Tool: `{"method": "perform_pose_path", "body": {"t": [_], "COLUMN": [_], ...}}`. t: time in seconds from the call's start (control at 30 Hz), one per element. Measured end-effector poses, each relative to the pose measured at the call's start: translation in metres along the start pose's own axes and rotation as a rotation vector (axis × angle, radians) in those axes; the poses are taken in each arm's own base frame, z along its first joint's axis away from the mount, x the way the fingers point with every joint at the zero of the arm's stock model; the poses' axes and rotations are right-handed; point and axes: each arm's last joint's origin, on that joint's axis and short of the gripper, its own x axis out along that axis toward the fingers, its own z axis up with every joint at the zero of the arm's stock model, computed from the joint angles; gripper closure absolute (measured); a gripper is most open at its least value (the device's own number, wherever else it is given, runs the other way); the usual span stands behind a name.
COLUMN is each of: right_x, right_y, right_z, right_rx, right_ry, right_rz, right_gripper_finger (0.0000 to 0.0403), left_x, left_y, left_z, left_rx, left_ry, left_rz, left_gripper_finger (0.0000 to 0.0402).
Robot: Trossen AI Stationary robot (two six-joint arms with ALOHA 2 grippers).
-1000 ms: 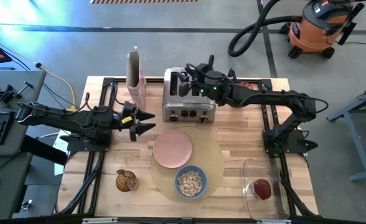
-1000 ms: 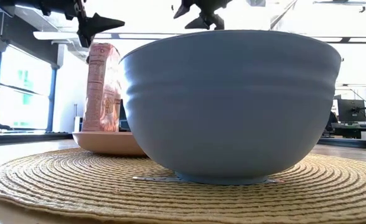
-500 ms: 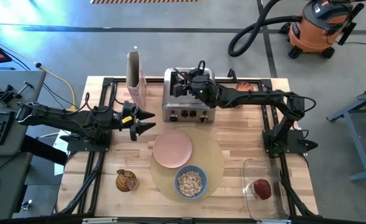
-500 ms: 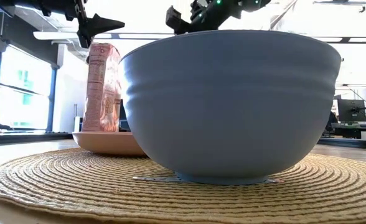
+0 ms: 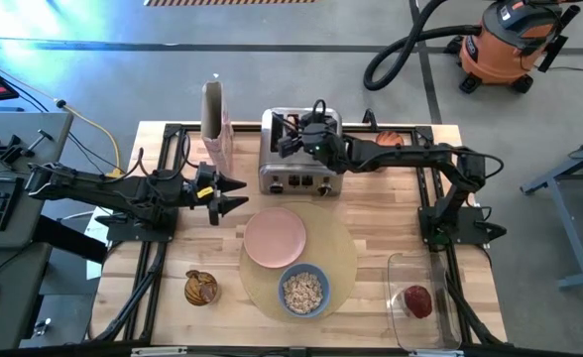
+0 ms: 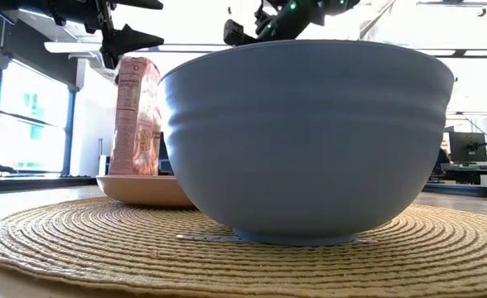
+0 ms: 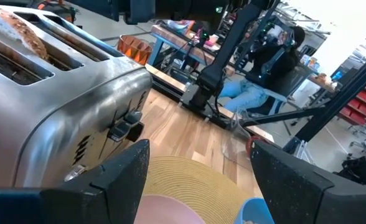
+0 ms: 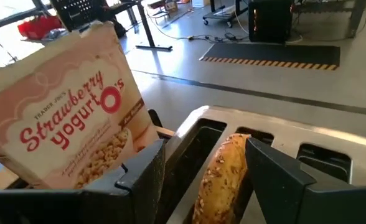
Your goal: Arrange a breakfast setting
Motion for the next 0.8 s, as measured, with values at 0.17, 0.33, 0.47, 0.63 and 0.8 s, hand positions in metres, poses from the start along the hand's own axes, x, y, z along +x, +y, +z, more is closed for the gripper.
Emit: {"method": "perform_pose_path", "body": {"t": [0.17,0.33,0.47,0.63,0.8], "right_x": [0.006,0.011,0.014,0.019,0.025], "right_y": [0.001,0.001,-0.002,-0.007,-0.006], "right_z": [-0.007,-0.016,-0.014,-0.014,-0.024], "right_rx": [0.012,-0.002,0.001,-0.004,-0.02], "right_ry": [0.014,0.042,0.038,0.049,0.086], "right_rz": [-0.005,-0.012,-0.021,-0.026,-0.019], "right_gripper_finger": [0.0199,0.0199,0.0199,0.0199,0.0199], "left_x": [0.0,0.0,0.0,0.0,0.0], "left_y": [0.0,0.0,0.0,0.0,0.0], "left_z": [0.0,0.0,0.0,0.0,0.0], "left_rx": [0.001,0.0,0.001,0.003,0.003], "left_ry": [0.001,0.003,0.003,0.003,0.005], "left_rz": [0.0,0.002,0.002,0.002,0.003], "left_gripper_finger": [0.0135,0.0135,0.0135,0.0135,0.0135]}}
